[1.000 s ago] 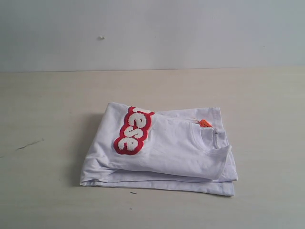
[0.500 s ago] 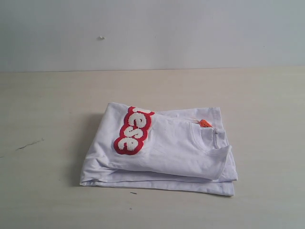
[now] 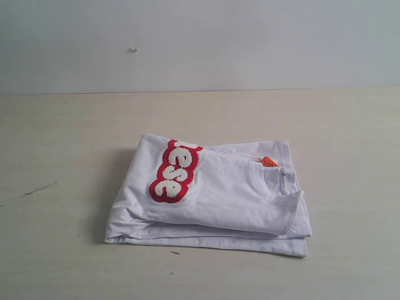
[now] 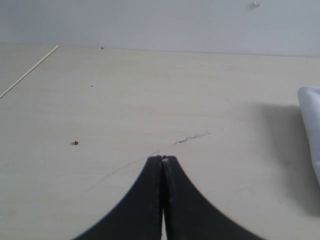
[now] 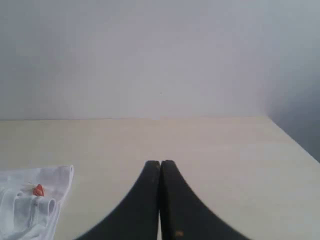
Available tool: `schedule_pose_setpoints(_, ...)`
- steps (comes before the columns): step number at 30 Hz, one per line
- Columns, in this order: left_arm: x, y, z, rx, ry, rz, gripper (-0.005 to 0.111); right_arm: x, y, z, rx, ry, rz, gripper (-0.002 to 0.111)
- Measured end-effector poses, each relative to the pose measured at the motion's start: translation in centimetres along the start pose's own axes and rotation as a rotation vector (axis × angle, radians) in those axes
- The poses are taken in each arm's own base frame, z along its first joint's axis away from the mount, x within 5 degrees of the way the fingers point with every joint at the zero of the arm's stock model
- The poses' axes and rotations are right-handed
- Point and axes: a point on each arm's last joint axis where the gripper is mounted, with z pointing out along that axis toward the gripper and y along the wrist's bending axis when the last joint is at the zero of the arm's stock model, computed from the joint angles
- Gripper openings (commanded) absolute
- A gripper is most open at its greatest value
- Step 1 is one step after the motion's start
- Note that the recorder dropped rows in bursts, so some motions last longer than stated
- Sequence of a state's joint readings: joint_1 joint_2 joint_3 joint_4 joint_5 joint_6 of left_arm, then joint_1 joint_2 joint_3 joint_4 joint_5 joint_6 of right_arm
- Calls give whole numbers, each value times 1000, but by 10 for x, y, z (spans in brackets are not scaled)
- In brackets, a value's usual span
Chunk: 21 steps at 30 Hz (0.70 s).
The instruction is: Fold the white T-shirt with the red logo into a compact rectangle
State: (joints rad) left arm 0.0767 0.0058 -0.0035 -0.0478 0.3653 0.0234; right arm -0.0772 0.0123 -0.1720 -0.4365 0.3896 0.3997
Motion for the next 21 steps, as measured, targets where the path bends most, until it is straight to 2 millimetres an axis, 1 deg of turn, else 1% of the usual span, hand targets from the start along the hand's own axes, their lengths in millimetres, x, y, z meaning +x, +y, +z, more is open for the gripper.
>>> schedule_pose_setpoints(6, 0, 0, 0, 0, 0, 0, 0, 9, 2, 3, -13, 2, -1, 0)
schedule_pose_setpoints(12, 0, 0, 0, 0, 0, 0, 0, 12, 2, 4, -18, 4, -5, 0)
schedule_pose_setpoints(21, 0, 0, 0, 0, 0, 0, 0, 43, 14, 11, -135, 99, -78, 0)
